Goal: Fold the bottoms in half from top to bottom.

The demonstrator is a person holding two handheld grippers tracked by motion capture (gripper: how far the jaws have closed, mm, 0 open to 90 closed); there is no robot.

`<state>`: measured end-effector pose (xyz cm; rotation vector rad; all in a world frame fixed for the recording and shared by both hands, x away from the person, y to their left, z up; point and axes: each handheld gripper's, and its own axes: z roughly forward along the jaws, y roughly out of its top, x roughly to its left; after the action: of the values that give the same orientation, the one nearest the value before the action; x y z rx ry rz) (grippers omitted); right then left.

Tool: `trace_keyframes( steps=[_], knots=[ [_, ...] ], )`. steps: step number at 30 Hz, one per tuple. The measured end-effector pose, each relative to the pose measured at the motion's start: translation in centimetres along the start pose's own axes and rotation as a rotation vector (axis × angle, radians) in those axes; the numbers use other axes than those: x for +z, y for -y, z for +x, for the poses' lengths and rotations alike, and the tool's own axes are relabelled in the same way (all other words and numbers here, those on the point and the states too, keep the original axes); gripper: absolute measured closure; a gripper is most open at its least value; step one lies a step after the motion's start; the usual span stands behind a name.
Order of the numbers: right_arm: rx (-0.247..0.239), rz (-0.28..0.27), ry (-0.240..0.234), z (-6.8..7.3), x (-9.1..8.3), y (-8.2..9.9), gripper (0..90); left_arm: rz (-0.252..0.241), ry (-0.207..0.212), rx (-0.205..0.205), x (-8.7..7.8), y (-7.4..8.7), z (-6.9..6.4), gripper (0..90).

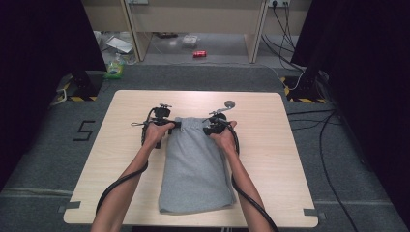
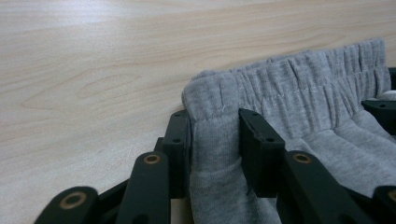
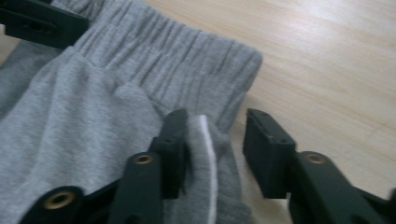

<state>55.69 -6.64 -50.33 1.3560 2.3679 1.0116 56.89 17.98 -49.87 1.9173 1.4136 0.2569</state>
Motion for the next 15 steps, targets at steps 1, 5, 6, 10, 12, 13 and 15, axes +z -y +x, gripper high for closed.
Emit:
trace_keyframes(
  steps=[1,5,6,10,12,13,15],
  knots=[
    [0.010,0.000,-0.011,-0.02,0.01,0.01,67.8,0.000,0.000,0.001,-0.01,0.01,0.00,65.1],
    [0.049,-0.001,-0.028,-0.16,-0.03,0.08,73.0,-0.002,0.000,0.000,0.00,0.05,-0.01,65.2],
    [0.054,-0.004,-0.030,-0.16,-0.02,0.12,74.1,-0.002,-0.001,0.002,0.00,0.04,-0.03,65.2],
    [0.073,-0.012,-0.038,-0.23,-0.02,0.24,77.7,-0.006,-0.001,0.003,-0.01,0.08,-0.07,65.8],
    [0.089,-0.017,-0.048,-0.36,-0.02,0.31,78.6,-0.010,0.001,0.001,-0.04,0.11,-0.07,66.5],
    [0.100,-0.022,-0.058,-0.47,-0.03,0.41,79.0,-0.013,0.003,0.000,-0.06,0.11,-0.06,67.1],
    [0.119,-0.029,-0.074,-0.59,-0.07,0.54,79.5,-0.018,0.008,-0.008,-0.16,0.12,-0.05,68.3]
  ],
)
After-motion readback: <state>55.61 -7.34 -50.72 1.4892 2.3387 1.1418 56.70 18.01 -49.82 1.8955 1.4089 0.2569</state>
